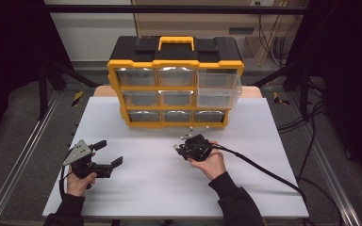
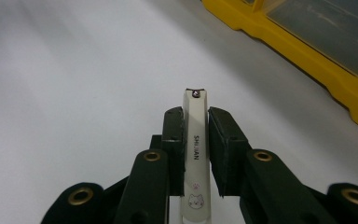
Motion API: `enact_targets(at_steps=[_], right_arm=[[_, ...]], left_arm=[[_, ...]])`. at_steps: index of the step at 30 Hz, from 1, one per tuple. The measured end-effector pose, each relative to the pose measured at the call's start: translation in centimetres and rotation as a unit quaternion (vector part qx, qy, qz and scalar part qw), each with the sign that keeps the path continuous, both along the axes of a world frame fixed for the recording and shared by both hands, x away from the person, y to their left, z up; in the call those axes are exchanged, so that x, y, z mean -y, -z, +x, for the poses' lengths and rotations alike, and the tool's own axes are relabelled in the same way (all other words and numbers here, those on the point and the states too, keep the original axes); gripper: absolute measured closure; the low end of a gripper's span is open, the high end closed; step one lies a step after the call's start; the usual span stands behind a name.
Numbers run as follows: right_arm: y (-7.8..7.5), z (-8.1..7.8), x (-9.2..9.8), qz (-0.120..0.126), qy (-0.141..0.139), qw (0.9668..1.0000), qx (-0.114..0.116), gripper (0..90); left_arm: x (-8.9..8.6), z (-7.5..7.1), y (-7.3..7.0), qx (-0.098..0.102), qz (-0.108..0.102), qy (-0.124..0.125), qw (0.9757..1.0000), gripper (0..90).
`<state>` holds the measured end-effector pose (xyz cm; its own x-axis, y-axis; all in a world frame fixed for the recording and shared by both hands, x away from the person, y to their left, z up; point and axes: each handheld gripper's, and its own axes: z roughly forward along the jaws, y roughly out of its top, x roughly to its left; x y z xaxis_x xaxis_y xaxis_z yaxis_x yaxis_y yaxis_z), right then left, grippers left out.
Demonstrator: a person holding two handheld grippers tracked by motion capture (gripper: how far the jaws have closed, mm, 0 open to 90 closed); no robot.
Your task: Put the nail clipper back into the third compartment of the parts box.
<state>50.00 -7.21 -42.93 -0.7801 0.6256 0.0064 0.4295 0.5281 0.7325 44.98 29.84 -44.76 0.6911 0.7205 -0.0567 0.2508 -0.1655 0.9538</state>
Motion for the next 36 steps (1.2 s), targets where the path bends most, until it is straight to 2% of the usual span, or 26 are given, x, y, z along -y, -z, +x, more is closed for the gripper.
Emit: enact_targets(at_steps=[17, 22, 36], right_arm=[[-2.5, -1.1, 1.1, 0.023, -0.006, 0.9995, 0.020, 77.5], [-3.0, -1.3, 1.4, 0.023, -0.007, 0.9994, 0.025, 77.4], [-5.3, -1.5, 2.8, 0.033, 0.002, 0.9987, 0.038, 77.5]], left_arm=[[0.0, 0.0, 0.0, 0.000, 0.001, -0.001, 1.0000, 3.4], [0.0, 0.0, 0.0, 0.000, 0.001, -0.001, 1.0000, 3.4], [0.0, 0.0, 0.0, -0.001, 0.001, -0.001, 1.0000, 3.4]])
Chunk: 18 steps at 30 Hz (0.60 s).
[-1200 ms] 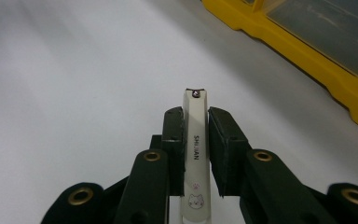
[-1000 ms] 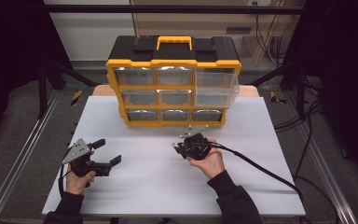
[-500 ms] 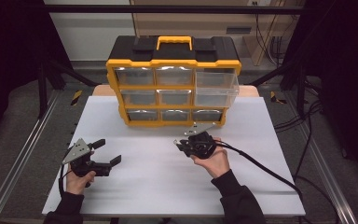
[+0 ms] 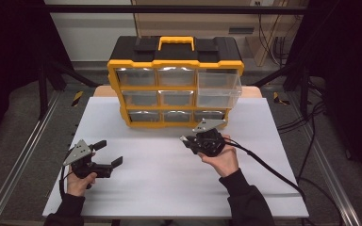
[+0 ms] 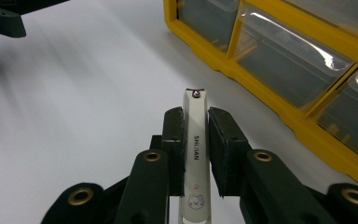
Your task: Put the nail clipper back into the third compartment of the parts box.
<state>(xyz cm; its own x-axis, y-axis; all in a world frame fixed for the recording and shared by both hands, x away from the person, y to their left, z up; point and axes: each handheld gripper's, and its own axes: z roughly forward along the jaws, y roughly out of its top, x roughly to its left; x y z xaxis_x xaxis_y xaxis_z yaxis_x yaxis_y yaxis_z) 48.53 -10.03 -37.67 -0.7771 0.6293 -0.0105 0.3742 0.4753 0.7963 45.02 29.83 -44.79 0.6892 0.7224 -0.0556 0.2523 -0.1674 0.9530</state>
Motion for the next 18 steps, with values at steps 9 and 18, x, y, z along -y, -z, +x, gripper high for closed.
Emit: enact_targets(at_steps=[9, 18], right_arm=[[-1.4, -0.1, 1.1, 0.005, 0.006, 0.9999, 0.009, 77.5], [-2.5, -0.4, 1.9, 0.011, 0.009, 0.9998, 0.014, 77.5]], left_arm=[[0.0, 0.0, 0.0, 0.000, 0.000, 0.000, 1.0000, 3.4], [0.0, 0.0, 0.0, 0.000, 0.000, 0.000, 1.0000, 3.4]])
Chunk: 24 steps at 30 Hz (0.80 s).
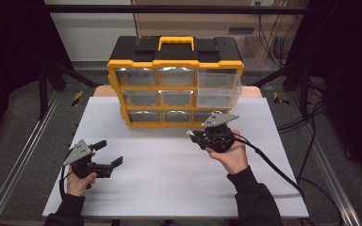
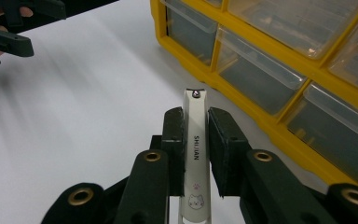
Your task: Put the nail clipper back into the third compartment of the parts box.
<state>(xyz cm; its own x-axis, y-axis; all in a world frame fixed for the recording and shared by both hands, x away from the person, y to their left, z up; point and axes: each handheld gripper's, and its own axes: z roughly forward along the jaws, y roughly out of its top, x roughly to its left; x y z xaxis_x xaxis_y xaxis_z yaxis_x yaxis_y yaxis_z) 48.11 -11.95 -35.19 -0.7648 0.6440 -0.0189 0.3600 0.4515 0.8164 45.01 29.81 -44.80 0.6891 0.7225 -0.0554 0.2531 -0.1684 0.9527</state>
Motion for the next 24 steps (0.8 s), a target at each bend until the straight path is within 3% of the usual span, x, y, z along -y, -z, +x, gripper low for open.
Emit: enact_targets(at_steps=[24], right_arm=[[-2.4, -0.6, 1.3, 0.003, 0.004, 0.9998, 0.017, 77.4]], left_arm=[[0.0, 0.0, 0.0, 0.000, 0.001, 0.000, 1.0000, 3.4]])
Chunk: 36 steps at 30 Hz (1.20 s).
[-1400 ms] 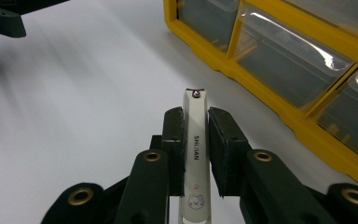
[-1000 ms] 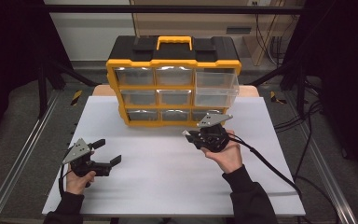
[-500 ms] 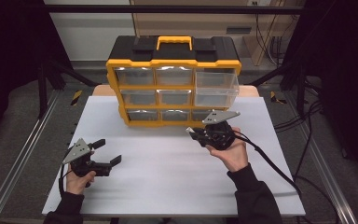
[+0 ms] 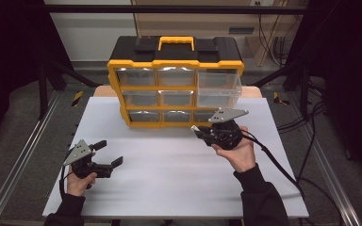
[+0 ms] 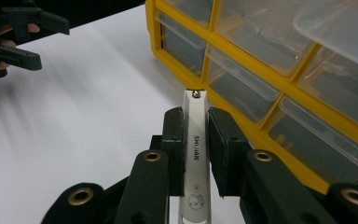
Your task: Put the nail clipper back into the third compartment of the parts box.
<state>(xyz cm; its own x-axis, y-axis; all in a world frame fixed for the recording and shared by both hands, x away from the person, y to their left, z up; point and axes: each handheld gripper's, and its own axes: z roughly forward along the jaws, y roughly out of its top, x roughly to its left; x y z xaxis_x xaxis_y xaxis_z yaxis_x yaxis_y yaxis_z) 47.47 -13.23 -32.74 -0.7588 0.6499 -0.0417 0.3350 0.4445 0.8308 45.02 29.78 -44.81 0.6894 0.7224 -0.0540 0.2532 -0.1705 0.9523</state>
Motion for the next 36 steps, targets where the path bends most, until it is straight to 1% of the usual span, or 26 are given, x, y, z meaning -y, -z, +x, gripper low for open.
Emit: enact_targets(at_steps=[6, 9, 36], right_arm=[[-1.0, -0.3, 0.4, 0.000, 0.004, 1.0000, 0.009, 77.4], [-1.5, -0.5, 0.5, 0.002, 0.002, 1.0000, 0.009, 77.5], [-5.3, -1.2, 1.0, 0.002, 0.007, 0.9993, 0.036, 77.5]], left_arm=[[0.0, 0.0, 0.0, 0.000, 0.000, 0.000, 1.0000, 3.4], [0.0, 0.0, 0.0, 0.000, 0.000, 0.000, 1.0000, 3.4], [0.1, 0.0, 0.0, 0.000, 0.000, 0.000, 1.0000, 3.4]])
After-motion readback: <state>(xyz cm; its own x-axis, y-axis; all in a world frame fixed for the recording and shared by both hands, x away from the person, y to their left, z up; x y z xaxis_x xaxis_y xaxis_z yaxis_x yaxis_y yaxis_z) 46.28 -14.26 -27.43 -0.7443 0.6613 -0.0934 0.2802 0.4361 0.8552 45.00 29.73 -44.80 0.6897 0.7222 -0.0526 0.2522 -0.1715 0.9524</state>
